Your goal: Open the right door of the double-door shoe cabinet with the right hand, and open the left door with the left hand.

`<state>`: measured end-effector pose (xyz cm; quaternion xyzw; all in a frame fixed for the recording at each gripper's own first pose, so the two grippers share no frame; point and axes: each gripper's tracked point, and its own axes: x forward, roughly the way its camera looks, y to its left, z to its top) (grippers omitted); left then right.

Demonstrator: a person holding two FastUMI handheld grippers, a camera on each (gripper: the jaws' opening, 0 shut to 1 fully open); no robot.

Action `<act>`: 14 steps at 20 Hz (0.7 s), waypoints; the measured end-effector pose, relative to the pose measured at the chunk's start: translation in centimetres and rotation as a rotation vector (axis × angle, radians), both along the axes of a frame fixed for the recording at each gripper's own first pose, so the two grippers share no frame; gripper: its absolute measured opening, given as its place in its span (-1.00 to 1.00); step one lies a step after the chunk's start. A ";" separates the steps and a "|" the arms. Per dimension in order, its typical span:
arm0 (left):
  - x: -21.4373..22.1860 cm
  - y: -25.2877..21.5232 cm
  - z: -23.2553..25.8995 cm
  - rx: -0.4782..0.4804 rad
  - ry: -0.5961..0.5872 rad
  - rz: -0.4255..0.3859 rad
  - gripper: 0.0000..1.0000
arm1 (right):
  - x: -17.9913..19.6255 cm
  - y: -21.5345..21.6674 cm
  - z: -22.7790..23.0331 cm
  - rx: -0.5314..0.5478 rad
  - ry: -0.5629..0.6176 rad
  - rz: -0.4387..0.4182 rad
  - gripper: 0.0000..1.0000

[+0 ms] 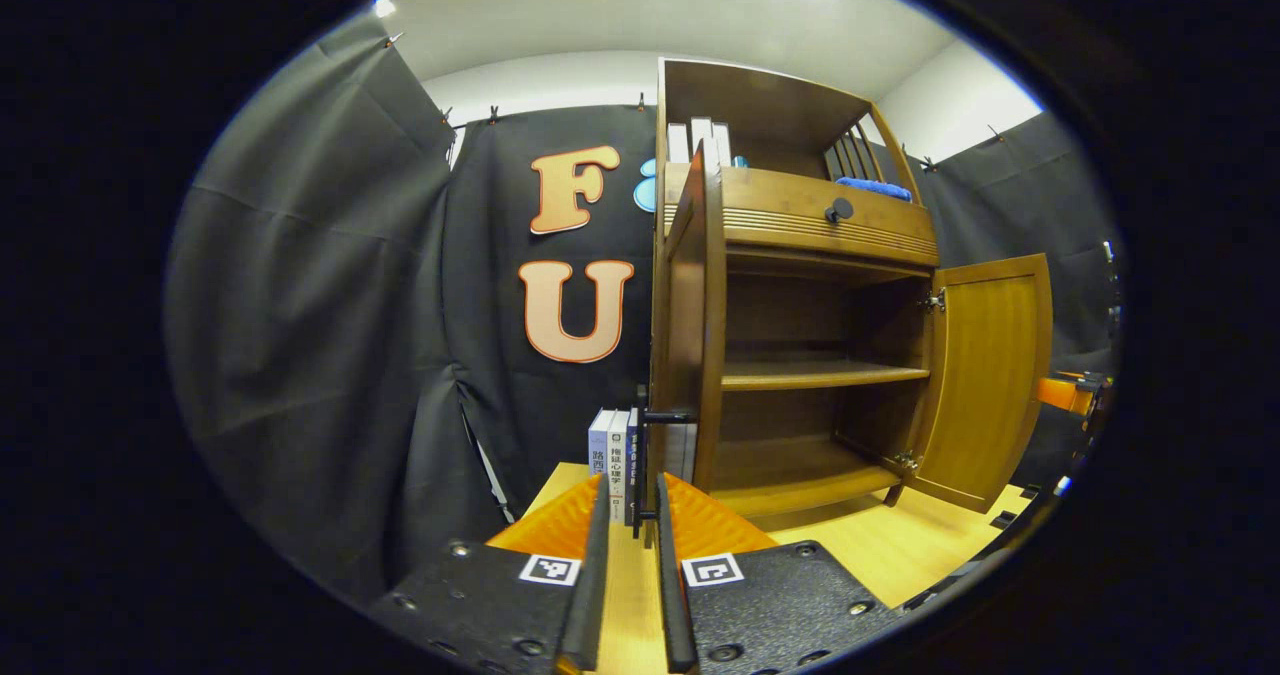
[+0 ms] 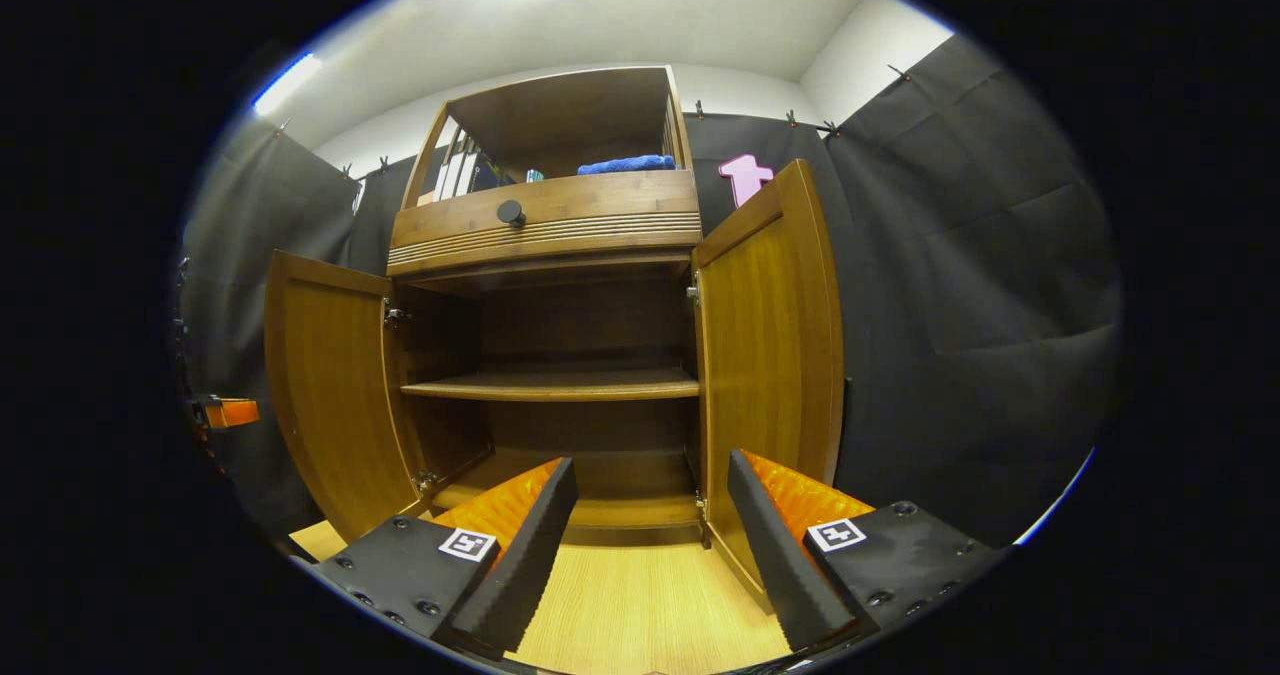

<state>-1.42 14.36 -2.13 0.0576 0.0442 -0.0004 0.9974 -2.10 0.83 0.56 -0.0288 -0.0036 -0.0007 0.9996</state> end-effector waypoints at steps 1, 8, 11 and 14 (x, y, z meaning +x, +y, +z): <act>-0.3 -0.4 0.5 -0.001 -0.012 -0.003 -0.43 | -0.2 -0.1 0.0 0.002 -0.001 0.000 0.95; -2.3 -2.9 2.6 0.001 -0.069 -0.012 0.04 | -2.4 -1.0 0.6 0.000 -0.021 -0.002 0.77; -2.6 -3.9 2.7 -0.016 -0.067 -0.023 0.27 | -2.8 -1.7 0.6 0.003 -0.022 -0.007 0.77; -2.6 -5.1 2.4 -0.036 -0.056 -0.039 0.29 | -3.2 -2.5 0.5 0.006 -0.019 -0.011 0.77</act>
